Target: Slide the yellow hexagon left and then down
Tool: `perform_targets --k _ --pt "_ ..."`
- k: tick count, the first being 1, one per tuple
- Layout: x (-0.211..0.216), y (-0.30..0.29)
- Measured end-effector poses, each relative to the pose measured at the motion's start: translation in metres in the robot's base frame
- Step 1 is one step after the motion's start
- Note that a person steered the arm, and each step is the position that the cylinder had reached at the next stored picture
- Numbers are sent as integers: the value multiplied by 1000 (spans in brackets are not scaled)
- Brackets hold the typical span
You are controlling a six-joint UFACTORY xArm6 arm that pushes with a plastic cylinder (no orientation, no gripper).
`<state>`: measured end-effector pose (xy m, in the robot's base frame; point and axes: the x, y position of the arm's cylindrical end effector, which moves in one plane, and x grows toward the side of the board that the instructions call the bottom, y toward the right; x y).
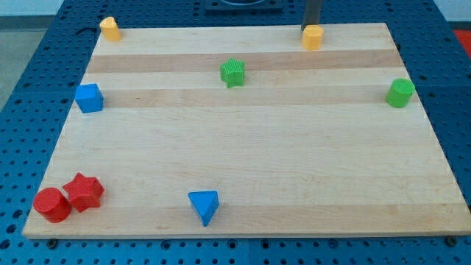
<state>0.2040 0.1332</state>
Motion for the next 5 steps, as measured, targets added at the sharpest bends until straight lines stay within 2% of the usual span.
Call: perform_targets --k 2,5 --pt "22 16" --pt "45 -6"
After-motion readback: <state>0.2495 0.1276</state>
